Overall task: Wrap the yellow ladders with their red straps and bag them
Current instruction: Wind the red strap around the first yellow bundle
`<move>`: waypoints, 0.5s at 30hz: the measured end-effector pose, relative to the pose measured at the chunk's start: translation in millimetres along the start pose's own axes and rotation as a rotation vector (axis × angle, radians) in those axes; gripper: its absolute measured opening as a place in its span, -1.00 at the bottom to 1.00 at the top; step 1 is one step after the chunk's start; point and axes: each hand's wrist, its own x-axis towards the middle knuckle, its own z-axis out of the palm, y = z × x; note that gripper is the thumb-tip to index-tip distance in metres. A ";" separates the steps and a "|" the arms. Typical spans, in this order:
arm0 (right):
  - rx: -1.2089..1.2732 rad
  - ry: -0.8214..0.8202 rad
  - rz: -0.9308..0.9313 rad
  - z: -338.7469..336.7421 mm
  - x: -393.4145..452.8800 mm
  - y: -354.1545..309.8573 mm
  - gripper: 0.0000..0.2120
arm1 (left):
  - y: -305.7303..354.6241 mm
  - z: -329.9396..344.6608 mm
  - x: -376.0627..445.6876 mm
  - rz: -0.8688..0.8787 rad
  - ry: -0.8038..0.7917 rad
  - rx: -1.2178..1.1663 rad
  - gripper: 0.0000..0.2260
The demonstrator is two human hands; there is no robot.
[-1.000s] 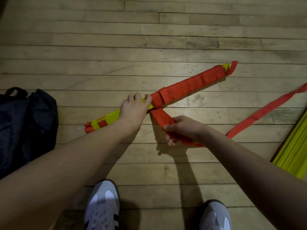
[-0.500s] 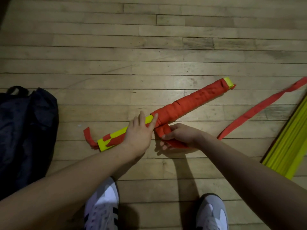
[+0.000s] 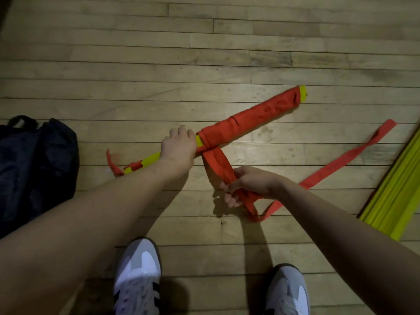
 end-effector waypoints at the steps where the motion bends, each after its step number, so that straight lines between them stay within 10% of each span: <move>1: 0.071 -0.015 -0.005 0.0 0.9 -0.7 -0.90 | -1.1 -2.4 4.9 0.006 0.002 0.005 -0.53; 15: 0.245 0.122 -0.001 4.6 1.1 4.0 -0.54 | 3.0 43.4 -20.2 0.274 0.300 0.267 -0.35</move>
